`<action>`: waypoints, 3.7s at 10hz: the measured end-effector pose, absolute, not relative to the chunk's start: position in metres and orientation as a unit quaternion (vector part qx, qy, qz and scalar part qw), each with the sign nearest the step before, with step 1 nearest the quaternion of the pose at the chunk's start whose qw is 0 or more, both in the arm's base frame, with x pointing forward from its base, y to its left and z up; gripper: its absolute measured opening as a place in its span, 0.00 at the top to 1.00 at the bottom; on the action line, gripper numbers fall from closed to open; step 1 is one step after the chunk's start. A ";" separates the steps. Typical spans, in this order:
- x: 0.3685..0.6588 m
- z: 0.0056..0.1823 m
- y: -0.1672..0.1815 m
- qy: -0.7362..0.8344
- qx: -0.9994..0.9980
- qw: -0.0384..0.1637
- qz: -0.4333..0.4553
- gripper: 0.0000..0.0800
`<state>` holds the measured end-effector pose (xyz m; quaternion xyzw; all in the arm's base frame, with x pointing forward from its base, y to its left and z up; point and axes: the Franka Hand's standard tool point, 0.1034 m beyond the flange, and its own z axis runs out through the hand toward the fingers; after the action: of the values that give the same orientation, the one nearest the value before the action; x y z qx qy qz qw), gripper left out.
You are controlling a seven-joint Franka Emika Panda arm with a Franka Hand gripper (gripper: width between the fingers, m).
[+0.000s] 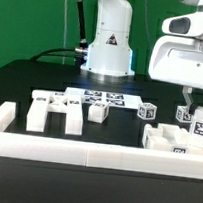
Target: Assemble chair
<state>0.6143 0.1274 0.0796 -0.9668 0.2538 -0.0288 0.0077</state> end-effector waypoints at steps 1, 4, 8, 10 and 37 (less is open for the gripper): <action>0.614 0.080 0.127 0.293 -0.956 0.012 -0.027 0.64; 0.615 0.080 0.126 0.331 -0.943 0.018 -0.025 0.64; 0.613 0.079 0.134 0.198 -0.980 0.015 -0.028 0.23; 0.614 0.079 0.132 0.129 -0.991 0.012 -0.029 0.20; 0.617 0.078 0.125 0.273 -0.961 0.015 -0.048 0.64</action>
Offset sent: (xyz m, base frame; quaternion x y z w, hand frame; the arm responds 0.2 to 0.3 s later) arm 0.0000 0.0000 0.0000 0.0000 0.0000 0.1296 0.9916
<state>0.6165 0.1251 0.0781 -0.9607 0.2728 -0.0483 0.0154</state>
